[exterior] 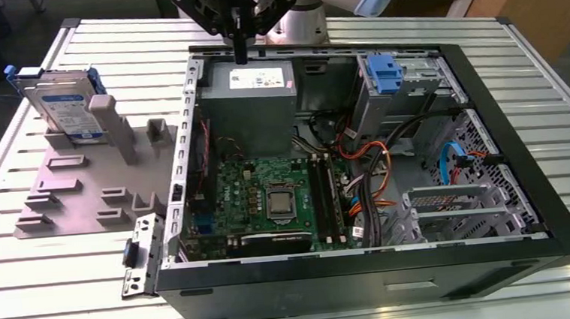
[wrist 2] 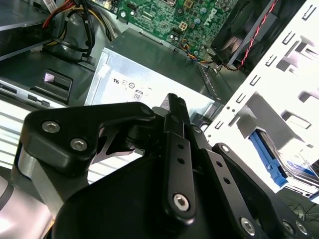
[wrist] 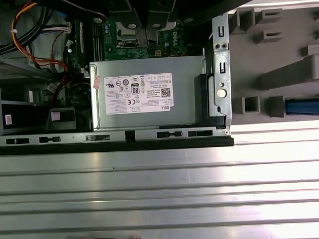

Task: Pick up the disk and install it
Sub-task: 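Reach for the disk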

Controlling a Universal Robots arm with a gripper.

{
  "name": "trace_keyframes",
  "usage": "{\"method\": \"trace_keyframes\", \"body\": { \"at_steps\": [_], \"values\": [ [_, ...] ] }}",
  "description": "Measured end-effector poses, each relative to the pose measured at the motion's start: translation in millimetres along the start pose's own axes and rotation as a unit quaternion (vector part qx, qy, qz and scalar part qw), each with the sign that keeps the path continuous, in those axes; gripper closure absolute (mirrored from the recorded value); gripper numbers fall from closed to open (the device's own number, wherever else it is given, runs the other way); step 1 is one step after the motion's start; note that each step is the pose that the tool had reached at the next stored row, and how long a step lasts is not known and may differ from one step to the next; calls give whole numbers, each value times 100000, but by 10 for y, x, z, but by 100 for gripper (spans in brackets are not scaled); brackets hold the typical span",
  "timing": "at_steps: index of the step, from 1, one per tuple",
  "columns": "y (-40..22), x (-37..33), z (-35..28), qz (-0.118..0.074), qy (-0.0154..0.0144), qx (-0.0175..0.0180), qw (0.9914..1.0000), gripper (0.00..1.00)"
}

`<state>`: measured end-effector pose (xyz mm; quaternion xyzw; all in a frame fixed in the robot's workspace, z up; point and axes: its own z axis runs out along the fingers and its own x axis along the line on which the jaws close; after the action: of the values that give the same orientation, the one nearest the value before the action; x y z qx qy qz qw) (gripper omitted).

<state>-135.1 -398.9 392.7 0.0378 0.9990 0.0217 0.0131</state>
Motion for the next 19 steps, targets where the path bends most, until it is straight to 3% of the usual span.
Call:
{"method": "trace_keyframes", "body": {
  "at_steps": [19],
  "values": [
    [-8,101,1,5,0,1,100000,89]
  ]
}}
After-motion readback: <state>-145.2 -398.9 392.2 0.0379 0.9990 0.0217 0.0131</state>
